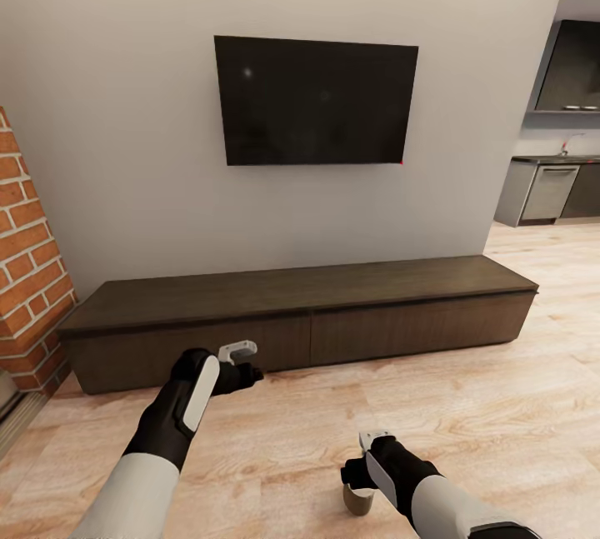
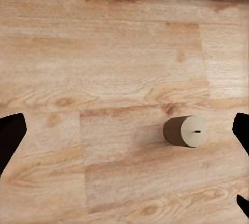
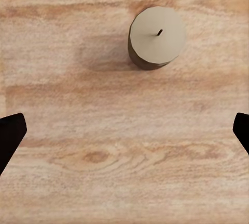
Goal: Place each of the two pumpkins and all three candles from the living room inside a cabinet in the living room (use any cabinet), then make sure every cabinet is closed, and position the cauldron so it is next to a table in the living room.
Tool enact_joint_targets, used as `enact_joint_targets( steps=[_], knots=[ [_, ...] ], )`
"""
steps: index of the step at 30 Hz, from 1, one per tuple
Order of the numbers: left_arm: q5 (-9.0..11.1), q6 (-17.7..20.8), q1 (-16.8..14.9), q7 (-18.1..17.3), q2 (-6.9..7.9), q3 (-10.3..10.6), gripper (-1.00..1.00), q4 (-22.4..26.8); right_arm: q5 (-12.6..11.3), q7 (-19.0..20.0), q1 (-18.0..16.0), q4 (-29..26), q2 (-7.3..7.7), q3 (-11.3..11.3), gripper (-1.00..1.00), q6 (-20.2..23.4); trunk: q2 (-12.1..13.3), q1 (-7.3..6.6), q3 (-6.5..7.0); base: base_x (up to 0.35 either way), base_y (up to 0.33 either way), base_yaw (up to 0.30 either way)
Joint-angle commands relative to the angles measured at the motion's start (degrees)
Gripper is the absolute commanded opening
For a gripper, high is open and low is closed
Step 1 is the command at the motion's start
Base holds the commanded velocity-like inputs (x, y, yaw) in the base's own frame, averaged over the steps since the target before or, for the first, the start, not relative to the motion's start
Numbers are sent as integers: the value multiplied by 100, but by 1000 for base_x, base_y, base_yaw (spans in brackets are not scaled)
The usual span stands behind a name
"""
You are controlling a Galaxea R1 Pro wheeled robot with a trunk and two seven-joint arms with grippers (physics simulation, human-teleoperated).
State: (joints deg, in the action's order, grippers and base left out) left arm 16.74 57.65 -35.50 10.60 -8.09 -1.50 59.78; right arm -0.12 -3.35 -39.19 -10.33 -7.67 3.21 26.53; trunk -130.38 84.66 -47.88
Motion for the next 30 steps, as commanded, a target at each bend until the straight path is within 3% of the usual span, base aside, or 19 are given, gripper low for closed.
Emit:
enact_joint_targets(
  steps=[1,12,30],
  knots=[
    [59,20,-12,49,-6,-6,100,9,-4,-16,-1,-12,1,32,100,37,-3,-1,-6,0,0,0],
    [50,2,-27,60,-36,19,100,-278,-8,-16,-1,-22,8,30,100,41,-3,-1,-6,120,-33,0],
    [49,-191,-28,66,-43,26,100,-281,-14,-16,-1,-30,-6,43,100,45,-3,-1,-6,95,-49,0]
  ],
)
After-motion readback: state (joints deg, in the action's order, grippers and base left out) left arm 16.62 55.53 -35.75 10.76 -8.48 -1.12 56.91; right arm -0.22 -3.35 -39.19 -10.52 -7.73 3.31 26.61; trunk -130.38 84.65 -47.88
